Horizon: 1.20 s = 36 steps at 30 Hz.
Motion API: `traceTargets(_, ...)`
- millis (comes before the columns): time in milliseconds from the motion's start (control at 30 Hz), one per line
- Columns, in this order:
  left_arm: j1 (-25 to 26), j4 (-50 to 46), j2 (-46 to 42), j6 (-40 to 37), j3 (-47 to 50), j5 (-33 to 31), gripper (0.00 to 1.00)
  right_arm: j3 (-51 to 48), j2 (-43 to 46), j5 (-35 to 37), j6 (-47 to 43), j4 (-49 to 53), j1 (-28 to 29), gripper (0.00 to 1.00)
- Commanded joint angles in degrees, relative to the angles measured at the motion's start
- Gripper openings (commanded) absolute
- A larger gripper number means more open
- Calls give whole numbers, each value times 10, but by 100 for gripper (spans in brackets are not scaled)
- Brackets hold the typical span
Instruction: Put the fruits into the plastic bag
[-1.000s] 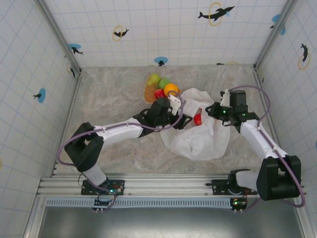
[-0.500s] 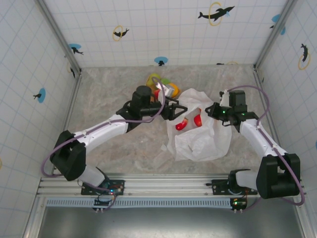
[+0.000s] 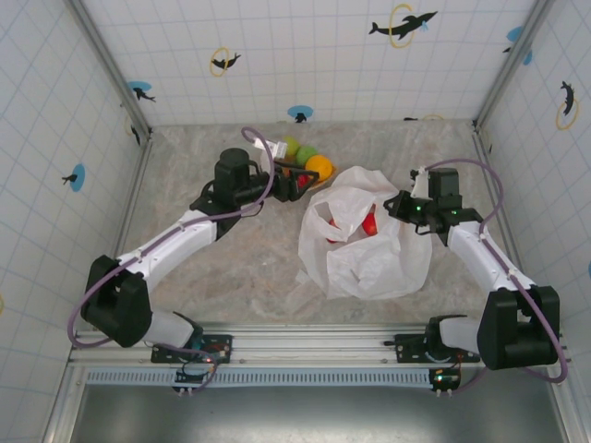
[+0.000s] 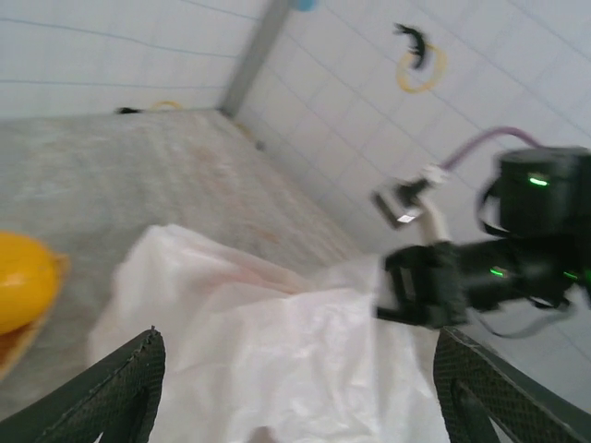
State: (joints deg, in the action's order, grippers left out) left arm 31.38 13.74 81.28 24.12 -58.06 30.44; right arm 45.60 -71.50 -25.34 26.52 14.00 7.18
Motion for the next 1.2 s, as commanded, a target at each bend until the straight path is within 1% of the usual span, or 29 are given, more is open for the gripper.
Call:
traceTargets(0, -21, -77, 14, 7, -36, -131, 79, 1, 2, -2, -6, -2, -4, 3)
traceTargets(67, -32, -88, 34, 11, -51, -156, 79, 0, 1, -4, -5, -3, -5, 3)
traceTargets(200, -41, -119, 101, 13, -106, -171, 81, -1, 1, -4, -6, -3, -4, 3)
traceTargets(500, -40, -166, 265, -8, -238, -131, 83, -6, 3, -8, -8, -6, -9, 3)
traceTargets(600, -39, -183, 314, -15, -281, -118, 85, -5, 2, -10, -9, -6, -12, 3)
traceTargets(833, -28, -258, 423, -50, -401, -144, 87, 0, -1, -14, -10, -4, -15, 3)
traceTargets(1000, -23, -299, 481, -68, -475, -152, 87, 1, -1, -14, -10, -3, -16, 3)
traceTargets(1167, -21, -308, 508, -72, -506, -144, 88, 0, 2, -14, -11, 0, -17, 3)
